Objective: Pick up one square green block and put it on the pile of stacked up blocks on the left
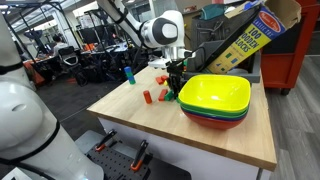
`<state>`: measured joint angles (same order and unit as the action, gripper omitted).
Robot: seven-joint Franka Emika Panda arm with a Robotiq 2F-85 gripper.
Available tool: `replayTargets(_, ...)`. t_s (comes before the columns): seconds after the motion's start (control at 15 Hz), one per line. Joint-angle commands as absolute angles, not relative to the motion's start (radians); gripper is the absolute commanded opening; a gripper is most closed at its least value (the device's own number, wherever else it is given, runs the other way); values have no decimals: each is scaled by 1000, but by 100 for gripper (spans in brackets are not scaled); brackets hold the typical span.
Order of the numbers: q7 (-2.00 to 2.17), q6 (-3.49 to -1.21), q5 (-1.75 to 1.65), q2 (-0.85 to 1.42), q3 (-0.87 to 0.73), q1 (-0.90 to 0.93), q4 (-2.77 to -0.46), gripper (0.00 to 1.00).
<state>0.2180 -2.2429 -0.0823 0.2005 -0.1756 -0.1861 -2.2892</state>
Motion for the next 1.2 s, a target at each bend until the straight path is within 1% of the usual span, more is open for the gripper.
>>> replayTargets(0.0,203,-2236,-86,175,-189,-180,-2296,29)
replayTargets(0.2,206,-2248,-94,143,-196,-184,-2304,49)
replayTargets(0.47,218,-2258,-107,112,-214,-193,-2304,80)
replayTargets(0.53,217,-2257,-104,104,-218,-194,-2307,86)
replayTargets(0.6,217,-2256,-104,97,-221,-194,-2309,95)
replayTargets(0.67,217,-2256,-104,92,-221,-194,-2313,99)
replayTargets(1.13,211,-2237,-85,115,-218,-195,-2321,100)
